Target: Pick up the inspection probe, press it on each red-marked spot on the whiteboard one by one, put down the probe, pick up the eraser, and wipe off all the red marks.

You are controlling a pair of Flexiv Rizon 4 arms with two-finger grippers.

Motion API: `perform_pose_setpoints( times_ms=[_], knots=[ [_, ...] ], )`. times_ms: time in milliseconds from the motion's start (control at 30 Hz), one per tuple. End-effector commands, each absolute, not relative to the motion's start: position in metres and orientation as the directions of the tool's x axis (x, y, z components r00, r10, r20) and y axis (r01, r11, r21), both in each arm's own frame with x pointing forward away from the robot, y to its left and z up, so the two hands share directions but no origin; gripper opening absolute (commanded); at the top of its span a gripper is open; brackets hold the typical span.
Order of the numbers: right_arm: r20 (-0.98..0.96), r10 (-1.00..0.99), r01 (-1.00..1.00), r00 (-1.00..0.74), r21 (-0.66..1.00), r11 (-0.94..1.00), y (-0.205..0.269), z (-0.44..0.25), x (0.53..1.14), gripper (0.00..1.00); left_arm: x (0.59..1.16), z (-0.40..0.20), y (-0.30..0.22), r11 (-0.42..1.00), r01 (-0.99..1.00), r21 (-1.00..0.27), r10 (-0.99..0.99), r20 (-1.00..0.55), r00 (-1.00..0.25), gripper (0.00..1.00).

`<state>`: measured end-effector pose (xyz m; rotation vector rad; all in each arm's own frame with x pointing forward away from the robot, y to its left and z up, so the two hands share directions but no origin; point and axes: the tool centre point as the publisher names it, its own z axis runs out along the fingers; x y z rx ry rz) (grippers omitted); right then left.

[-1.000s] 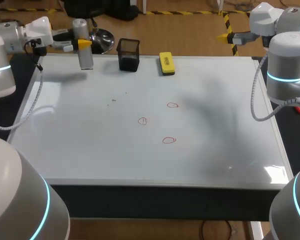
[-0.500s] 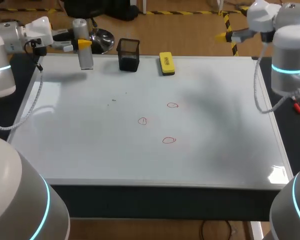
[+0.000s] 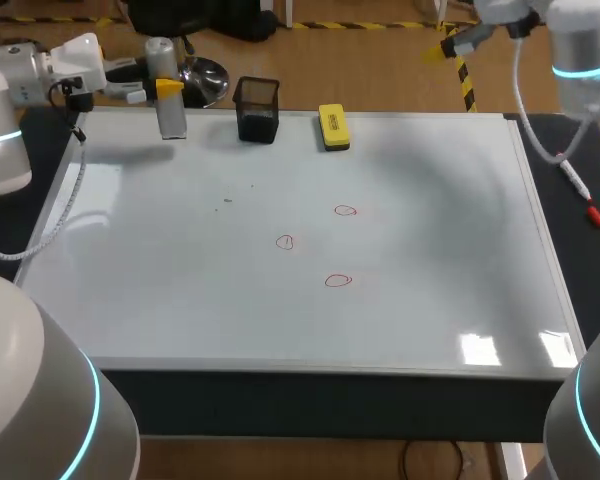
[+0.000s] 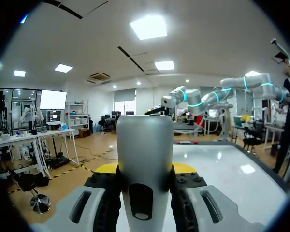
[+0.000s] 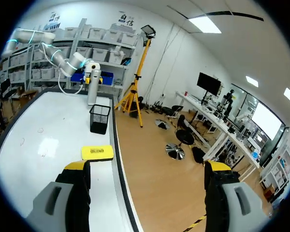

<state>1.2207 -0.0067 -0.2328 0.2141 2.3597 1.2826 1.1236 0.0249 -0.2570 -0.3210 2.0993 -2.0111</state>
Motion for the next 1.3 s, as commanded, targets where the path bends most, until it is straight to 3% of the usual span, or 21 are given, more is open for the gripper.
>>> perform_pose_setpoints(
  times_ms=[33,267,867,1300],
  knots=[
    [-0.115,-0.095,-0.149,-0.989,0.738,0.658,0.015,-0.237,1.26,1.0,1.122,-0.256,0.024,0.042,-0.006,-0.999,-0.307,-0.007,-0.952,0.0],
    [-0.089,-0.258,-0.252,-0.962,0.654,0.713,0.037,-0.24,1.271,1.0,1.122,-0.256,0.024,0.042,-0.006,-0.999,-0.307,-0.007,-0.952,0.0],
    [-0.044,-0.435,-0.387,-0.899,0.545,0.744,0.074,-0.26,1.265,1.0,1.122,-0.256,0.024,0.042,-0.006,-0.999,-0.307,-0.007,-0.952,0.0],
    [-0.018,-0.548,-0.519,-0.836,0.352,0.779,0.091,-0.282,1.247,1.0,1.122,-0.256,0.024,0.042,-0.006,-0.999,-0.307,-0.007,-0.952,0.0]
  ],
)
